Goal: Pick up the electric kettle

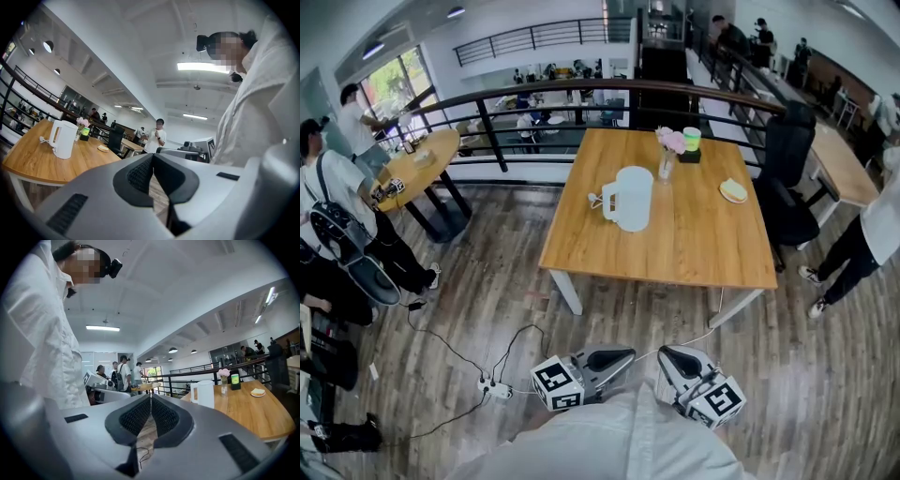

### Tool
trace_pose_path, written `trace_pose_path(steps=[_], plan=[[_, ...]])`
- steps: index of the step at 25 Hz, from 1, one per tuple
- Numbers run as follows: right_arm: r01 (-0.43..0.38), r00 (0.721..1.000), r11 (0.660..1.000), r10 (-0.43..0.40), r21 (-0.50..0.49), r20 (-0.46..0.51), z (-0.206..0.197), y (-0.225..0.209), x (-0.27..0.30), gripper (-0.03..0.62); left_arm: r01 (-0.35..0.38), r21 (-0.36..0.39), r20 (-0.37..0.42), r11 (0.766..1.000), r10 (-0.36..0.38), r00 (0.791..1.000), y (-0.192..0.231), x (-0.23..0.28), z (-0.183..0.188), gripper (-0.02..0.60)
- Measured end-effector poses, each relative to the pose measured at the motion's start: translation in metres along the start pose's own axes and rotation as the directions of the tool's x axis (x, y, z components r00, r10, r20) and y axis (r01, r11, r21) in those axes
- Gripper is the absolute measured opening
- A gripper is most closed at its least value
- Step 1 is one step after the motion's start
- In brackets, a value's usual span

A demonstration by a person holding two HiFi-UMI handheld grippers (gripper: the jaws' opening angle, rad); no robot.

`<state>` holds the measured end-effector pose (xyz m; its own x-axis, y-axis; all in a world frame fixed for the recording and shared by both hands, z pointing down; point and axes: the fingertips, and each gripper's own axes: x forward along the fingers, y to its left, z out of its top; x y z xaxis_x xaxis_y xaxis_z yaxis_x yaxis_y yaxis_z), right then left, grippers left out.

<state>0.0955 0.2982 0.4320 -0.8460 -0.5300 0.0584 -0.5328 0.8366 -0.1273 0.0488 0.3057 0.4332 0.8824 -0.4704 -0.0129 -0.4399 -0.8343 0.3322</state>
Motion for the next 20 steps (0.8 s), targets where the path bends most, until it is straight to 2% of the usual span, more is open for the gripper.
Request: trace_pose_path(steps=[7, 12, 20], plan=[[-0.004, 1.0, 1.0, 0.003, 0.025, 0.022, 0.005, -0.007, -0.009, 0.018, -0.021, -0.021, 0.007, 1.0, 0.022, 1.0, -0.002, 0.009, -0.005, 0.006], [-0.034, 0.999, 0.998, 0.034, 0.054, 0.007, -0.002, -0.017, -0.02, 0.018, -0.048, -0.034, 0.0, 0.998, 0.048, 0.999, -0.009, 0.023, -0.016, 0.006], [-0.049, 0.998, 0.996, 0.047, 0.069, 0.032, 0.001, -0.031, -0.019, 0.018, -0.033, -0.032, -0.015, 0.999, 0.032, 0.999, -0.006, 0.042, -0.017, 0.006]])
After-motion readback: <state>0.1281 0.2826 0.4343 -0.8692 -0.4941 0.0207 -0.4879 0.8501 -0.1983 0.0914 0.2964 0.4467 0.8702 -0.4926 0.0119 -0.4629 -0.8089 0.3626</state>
